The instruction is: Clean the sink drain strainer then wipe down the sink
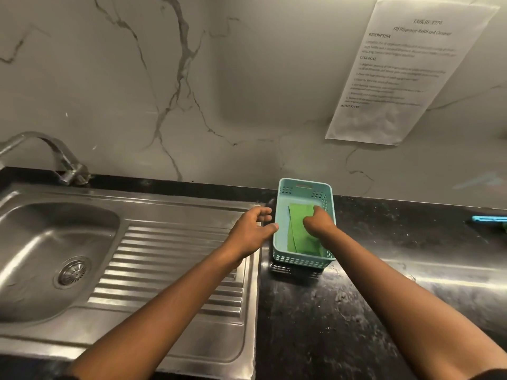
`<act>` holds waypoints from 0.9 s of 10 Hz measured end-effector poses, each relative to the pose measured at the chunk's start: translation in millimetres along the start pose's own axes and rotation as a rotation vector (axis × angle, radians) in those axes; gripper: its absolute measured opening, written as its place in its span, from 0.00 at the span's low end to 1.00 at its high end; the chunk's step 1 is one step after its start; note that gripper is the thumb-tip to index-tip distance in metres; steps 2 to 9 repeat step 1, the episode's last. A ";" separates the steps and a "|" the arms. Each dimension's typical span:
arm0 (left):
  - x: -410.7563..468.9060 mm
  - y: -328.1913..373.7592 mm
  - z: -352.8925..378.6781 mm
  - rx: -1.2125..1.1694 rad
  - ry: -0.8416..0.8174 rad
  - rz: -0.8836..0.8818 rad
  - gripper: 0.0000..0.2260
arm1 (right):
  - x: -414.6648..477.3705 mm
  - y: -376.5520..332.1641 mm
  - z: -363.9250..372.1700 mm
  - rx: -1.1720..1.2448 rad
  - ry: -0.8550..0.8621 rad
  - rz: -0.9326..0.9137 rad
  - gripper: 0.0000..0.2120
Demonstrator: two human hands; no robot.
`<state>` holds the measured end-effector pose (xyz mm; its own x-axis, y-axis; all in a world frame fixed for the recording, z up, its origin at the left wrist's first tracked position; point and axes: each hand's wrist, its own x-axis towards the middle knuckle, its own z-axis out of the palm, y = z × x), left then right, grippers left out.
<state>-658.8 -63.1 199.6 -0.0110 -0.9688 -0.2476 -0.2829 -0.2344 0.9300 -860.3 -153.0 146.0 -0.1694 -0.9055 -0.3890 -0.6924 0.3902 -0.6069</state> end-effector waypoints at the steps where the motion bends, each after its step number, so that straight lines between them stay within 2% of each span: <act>1: -7.5 3.5 -4.9 0.012 0.000 0.008 0.21 | -5.7 -4.5 -0.3 -0.012 0.013 -0.045 0.24; 9: -7.5 3.5 -4.9 0.012 0.000 0.008 0.21 | -5.7 -4.5 -0.3 -0.012 0.013 -0.045 0.24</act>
